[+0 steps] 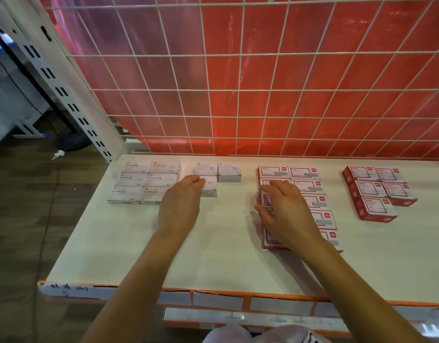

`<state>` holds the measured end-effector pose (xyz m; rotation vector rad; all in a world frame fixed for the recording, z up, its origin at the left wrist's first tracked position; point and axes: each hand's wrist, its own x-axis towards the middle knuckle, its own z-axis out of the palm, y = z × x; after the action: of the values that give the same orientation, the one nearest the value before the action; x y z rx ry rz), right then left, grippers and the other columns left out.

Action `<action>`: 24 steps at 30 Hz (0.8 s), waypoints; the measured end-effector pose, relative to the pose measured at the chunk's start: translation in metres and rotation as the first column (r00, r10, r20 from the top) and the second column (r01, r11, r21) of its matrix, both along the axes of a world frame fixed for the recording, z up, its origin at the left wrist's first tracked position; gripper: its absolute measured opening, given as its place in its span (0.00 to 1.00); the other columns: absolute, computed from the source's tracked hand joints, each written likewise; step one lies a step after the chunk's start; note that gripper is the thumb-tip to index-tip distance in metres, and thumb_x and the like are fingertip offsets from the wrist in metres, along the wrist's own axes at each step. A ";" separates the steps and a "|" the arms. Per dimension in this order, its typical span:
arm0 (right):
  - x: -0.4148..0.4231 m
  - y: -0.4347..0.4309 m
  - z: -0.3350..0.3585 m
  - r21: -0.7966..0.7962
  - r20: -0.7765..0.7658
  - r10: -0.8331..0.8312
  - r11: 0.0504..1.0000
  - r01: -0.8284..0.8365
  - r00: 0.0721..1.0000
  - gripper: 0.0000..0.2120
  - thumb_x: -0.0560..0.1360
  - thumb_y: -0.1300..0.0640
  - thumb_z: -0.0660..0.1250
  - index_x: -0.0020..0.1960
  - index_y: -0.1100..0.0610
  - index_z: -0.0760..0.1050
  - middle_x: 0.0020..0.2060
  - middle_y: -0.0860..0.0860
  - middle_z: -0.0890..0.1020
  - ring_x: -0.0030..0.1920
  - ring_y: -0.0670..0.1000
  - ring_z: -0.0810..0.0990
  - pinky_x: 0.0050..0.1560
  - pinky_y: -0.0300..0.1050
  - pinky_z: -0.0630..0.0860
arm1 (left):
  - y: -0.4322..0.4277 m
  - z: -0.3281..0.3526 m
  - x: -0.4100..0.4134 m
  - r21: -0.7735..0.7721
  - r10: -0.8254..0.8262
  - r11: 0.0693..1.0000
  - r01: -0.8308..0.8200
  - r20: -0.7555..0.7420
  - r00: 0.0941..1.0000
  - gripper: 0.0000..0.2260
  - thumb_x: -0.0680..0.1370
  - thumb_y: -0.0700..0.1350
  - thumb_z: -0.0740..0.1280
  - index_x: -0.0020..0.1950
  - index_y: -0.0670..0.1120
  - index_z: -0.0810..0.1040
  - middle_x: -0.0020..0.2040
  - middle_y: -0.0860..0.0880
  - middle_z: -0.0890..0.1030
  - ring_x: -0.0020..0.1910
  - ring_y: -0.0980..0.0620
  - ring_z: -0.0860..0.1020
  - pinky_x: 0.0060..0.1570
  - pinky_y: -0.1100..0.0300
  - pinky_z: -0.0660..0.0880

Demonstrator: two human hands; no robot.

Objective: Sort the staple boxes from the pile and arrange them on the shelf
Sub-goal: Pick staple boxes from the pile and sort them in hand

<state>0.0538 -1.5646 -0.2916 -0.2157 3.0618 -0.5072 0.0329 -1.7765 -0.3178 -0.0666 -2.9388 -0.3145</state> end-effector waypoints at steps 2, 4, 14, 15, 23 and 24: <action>0.000 0.001 0.000 -0.001 0.014 -0.008 1.000 0.008 1.000 0.23 0.78 0.46 0.60 0.71 0.52 0.66 0.71 0.50 0.66 0.71 0.53 0.62 0.72 0.47 0.56 | 0.000 0.000 0.000 -0.001 0.000 1.000 0.000 -0.008 1.000 0.16 0.77 0.36 0.65 0.64 0.45 0.78 0.63 0.49 0.78 0.56 0.44 0.79 0.50 0.51 0.76; 0.000 0.001 -0.001 -0.002 0.022 -0.010 1.000 0.010 1.000 0.23 0.78 0.46 0.60 0.71 0.52 0.65 0.71 0.50 0.66 0.71 0.52 0.62 0.72 0.47 0.56 | 0.000 0.000 0.000 -0.001 0.002 1.000 -0.002 -0.010 1.000 0.16 0.77 0.36 0.65 0.64 0.45 0.78 0.64 0.49 0.78 0.56 0.44 0.79 0.51 0.51 0.76; 0.005 0.007 0.000 -0.020 0.030 -0.035 0.999 0.035 0.999 0.24 0.78 0.46 0.60 0.71 0.52 0.65 0.72 0.50 0.65 0.72 0.52 0.61 0.73 0.48 0.56 | 0.011 0.002 0.007 0.006 0.030 1.000 -0.029 -0.102 0.994 0.18 0.72 0.34 0.68 0.62 0.42 0.78 0.60 0.44 0.79 0.55 0.40 0.77 0.47 0.49 0.77; 0.005 0.009 0.000 -0.019 0.028 -0.037 0.999 0.038 0.999 0.24 0.78 0.46 0.60 0.71 0.52 0.65 0.72 0.50 0.65 0.72 0.52 0.61 0.73 0.48 0.55 | 0.015 0.002 0.008 0.005 0.029 1.000 -0.028 -0.140 0.990 0.18 0.70 0.33 0.69 0.59 0.41 0.79 0.58 0.43 0.80 0.54 0.39 0.77 0.46 0.49 0.78; 0.008 0.028 0.001 -0.017 0.025 -0.045 0.999 0.045 0.999 0.25 0.78 0.45 0.60 0.72 0.51 0.62 0.73 0.49 0.62 0.73 0.52 0.59 0.73 0.49 0.53 | 0.066 0.004 0.015 0.010 -0.153 0.987 0.160 -0.239 0.959 0.15 0.70 0.42 0.75 0.55 0.42 0.81 0.52 0.44 0.82 0.51 0.42 0.79 0.49 0.51 0.78; 0.008 0.032 0.001 -0.015 0.019 -0.045 0.999 0.045 0.999 0.25 0.78 0.44 0.60 0.72 0.51 0.62 0.74 0.49 0.62 0.74 0.52 0.58 0.74 0.49 0.53 | 0.074 0.005 0.016 0.010 -0.170 0.984 0.177 -0.229 0.959 0.15 0.70 0.43 0.75 0.55 0.43 0.81 0.51 0.45 0.82 0.51 0.43 0.79 0.49 0.51 0.79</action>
<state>0.0623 -1.5323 -0.2902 -0.1417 3.0521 -0.5327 0.0485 -1.7025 -0.3126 -0.3348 -2.7043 -0.3517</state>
